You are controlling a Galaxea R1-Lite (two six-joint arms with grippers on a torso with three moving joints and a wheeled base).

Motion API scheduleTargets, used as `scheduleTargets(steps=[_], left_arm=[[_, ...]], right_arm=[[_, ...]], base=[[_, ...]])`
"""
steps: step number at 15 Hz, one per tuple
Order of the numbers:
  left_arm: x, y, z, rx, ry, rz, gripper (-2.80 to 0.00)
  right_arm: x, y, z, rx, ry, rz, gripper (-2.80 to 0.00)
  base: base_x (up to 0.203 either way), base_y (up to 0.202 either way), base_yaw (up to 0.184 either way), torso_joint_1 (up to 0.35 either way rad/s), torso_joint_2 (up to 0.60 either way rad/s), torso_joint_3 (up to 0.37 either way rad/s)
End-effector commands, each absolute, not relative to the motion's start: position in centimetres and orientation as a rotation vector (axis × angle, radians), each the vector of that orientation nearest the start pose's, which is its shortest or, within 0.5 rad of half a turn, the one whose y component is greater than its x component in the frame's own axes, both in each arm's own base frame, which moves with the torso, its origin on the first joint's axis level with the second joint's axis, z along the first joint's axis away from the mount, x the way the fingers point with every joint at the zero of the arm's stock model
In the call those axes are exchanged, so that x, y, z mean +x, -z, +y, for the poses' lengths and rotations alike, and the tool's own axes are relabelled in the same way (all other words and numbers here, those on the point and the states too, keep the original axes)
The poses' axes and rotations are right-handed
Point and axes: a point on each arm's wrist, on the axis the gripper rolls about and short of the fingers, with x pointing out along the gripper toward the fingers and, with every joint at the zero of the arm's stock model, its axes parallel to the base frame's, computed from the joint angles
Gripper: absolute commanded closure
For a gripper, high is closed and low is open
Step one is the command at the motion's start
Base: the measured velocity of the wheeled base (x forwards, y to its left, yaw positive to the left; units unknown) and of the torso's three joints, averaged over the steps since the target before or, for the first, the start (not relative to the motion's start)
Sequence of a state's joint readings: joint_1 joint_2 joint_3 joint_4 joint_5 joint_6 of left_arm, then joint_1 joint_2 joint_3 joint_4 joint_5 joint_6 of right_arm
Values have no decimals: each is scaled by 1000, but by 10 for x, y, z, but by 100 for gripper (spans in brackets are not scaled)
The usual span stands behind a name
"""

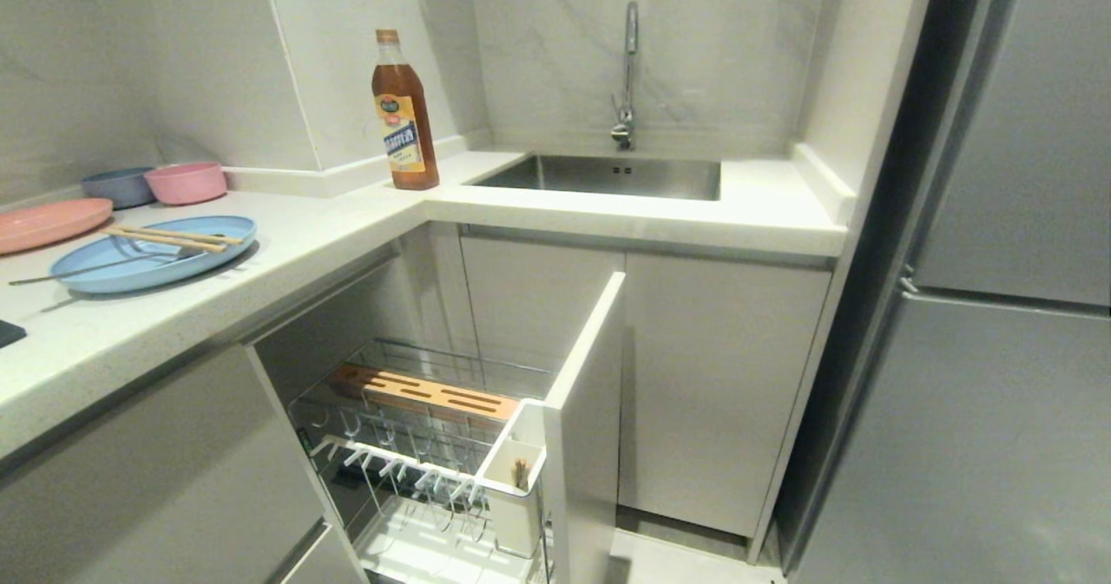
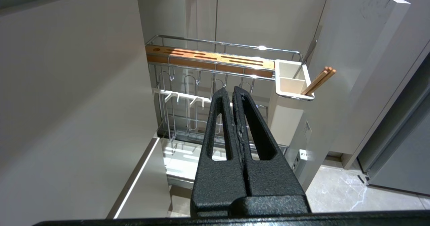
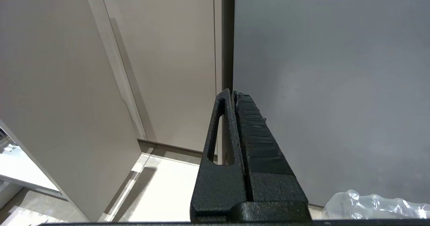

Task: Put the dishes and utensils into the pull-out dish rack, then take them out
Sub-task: Pick up the chopsticks and place it in the cupboard

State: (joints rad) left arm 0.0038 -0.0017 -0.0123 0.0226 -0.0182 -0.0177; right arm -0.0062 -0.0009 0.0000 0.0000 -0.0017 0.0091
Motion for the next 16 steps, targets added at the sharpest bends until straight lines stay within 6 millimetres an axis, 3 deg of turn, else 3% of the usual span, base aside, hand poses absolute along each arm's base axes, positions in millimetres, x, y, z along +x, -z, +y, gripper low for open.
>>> scheduleTargets(steps=[1, 16], left_arm=[[-24, -76, -1, -19, 14, 9, 0], [-24, -76, 0, -15, 14, 9, 0]], right_arm=[[-23, -75, 0, 9, 8, 0, 0], [-23, -75, 0, 9, 8, 0, 0]], base=[[0, 0, 0, 0, 0, 0], [0, 0, 0, 0, 0, 0]])
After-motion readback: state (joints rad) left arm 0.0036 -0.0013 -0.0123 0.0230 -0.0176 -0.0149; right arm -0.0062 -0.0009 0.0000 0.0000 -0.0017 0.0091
